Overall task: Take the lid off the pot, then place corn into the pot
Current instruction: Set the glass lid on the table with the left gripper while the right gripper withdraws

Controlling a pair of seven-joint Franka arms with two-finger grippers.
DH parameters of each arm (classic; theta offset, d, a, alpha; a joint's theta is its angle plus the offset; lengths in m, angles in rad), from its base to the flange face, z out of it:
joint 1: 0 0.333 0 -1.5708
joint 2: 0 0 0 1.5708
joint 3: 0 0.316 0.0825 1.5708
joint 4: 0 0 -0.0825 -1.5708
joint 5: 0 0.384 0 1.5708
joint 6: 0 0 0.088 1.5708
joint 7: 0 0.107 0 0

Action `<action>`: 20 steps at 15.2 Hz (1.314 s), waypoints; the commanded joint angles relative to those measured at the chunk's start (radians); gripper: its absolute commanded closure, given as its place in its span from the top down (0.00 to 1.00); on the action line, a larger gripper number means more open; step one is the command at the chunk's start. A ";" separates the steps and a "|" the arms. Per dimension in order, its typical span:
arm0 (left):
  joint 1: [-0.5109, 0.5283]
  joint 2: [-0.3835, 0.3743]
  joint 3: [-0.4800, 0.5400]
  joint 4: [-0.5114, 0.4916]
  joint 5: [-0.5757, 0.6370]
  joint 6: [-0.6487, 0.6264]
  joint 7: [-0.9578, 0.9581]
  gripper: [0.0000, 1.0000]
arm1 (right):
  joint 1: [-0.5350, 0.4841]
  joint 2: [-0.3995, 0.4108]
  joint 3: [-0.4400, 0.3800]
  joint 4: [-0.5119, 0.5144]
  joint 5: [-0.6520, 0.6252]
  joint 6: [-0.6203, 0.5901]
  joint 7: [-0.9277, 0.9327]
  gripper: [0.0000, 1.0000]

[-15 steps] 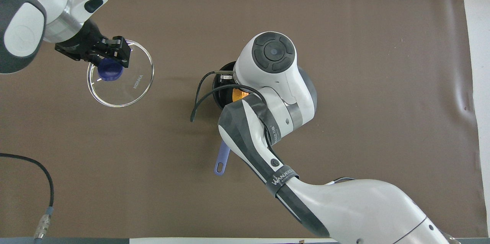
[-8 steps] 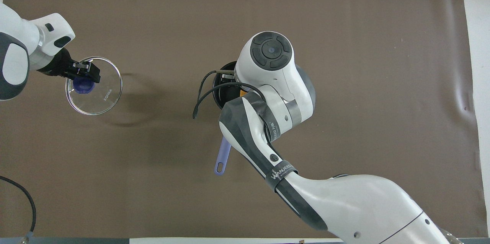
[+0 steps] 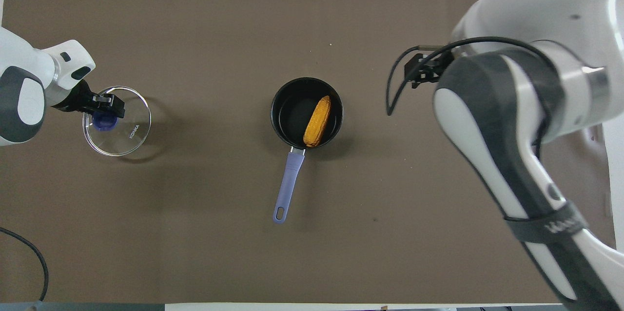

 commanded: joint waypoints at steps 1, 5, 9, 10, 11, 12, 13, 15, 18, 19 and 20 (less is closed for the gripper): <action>0.004 -0.019 -0.008 -0.048 0.064 0.047 -0.100 0.00 | -0.103 -0.104 0.003 -0.032 -0.028 -0.100 -0.139 1.00; 0.007 -0.005 -0.008 -0.054 0.090 0.062 -0.160 0.00 | -0.194 -0.173 0.008 -0.104 -0.044 -0.148 -0.220 1.00; 0.007 0.015 -0.008 -0.091 0.090 0.134 -0.182 0.00 | -0.207 -0.256 0.037 -0.196 -0.050 -0.137 -0.222 1.00; 0.006 0.021 -0.008 -0.091 0.090 0.139 -0.183 0.00 | -0.210 -0.259 0.037 -0.196 -0.057 -0.133 -0.235 1.00; 0.006 0.024 -0.008 -0.092 0.090 0.141 -0.185 0.00 | -0.214 -0.262 0.037 -0.207 -0.071 -0.124 -0.258 1.00; 0.007 0.024 -0.008 -0.092 0.090 0.145 -0.183 0.00 | -0.222 -0.267 0.037 -0.221 -0.073 -0.122 -0.277 1.00; 0.007 0.024 -0.008 -0.092 0.090 0.147 -0.182 0.00 | -0.246 -0.272 0.038 -0.229 -0.073 -0.119 -0.291 1.00; 0.012 0.024 -0.008 -0.104 0.090 0.171 -0.177 0.42 | -0.254 -0.281 0.038 -0.244 -0.073 -0.116 -0.295 1.00; 0.015 0.021 -0.009 -0.104 0.090 0.165 -0.175 1.00 | -0.278 -0.246 0.052 -0.204 -0.074 -0.099 -0.300 1.00; 0.014 0.017 -0.009 -0.100 0.090 0.162 -0.175 1.00 | -0.288 -0.229 0.058 -0.180 -0.076 -0.114 -0.300 1.00; 0.008 0.006 -0.011 -0.098 0.090 0.161 -0.175 1.00 | -0.291 -0.227 0.058 -0.176 -0.076 -0.117 -0.301 1.00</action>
